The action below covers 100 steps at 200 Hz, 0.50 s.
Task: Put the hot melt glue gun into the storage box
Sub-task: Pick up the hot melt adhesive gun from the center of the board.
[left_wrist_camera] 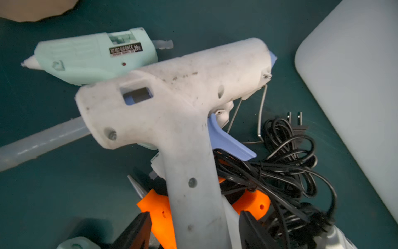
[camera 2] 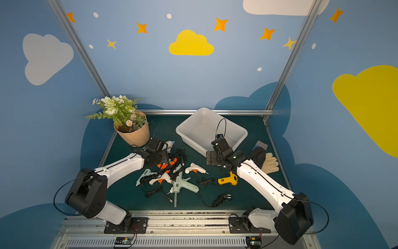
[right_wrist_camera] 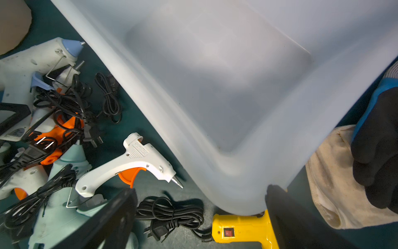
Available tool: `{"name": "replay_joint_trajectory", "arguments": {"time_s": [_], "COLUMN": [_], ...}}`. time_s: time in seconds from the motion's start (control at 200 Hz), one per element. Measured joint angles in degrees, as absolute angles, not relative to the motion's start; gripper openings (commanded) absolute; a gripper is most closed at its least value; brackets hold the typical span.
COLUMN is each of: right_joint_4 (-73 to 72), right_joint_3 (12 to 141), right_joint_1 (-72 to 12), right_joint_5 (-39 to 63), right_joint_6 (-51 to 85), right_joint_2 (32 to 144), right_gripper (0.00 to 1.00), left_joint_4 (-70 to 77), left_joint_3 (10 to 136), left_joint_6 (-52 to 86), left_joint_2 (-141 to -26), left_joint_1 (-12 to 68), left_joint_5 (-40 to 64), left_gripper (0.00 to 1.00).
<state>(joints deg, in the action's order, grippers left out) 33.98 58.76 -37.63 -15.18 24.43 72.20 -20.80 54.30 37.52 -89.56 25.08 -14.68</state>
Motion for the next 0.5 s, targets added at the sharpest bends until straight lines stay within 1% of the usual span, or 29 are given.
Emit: {"name": "replay_joint_trajectory", "arguments": {"time_s": [0.155, 0.31, 0.411, 0.501], "right_joint_4": [33.3, 32.8, 32.4, 31.8], "right_joint_3": [58.8, 58.8, 58.8, 58.8], "right_joint_1": [-37.7, -37.8, -37.8, -37.9], "right_joint_5": [-14.6, -13.4, -12.3, -11.0], "right_joint_6": [25.0, 25.8, 26.7, 27.1], "right_joint_2": [72.9, 73.6, 73.8, 73.8], "right_gripper": [0.98, 0.98, 0.98, 0.98], "left_joint_4": [-21.1, -20.8, -21.0, -21.8], "left_joint_3": [55.7, 56.9, 57.0, 56.9], "left_joint_6": [37.6, 37.6, 37.2, 36.3], "left_joint_2": [-92.6, -94.1, -94.0, -92.8], "left_joint_1": [24.8, 24.5, 24.5, 24.4], "left_joint_5": [-15.3, -15.1, -15.1, -15.0], "left_gripper": [0.5, 0.2, 0.04, 0.03]}}
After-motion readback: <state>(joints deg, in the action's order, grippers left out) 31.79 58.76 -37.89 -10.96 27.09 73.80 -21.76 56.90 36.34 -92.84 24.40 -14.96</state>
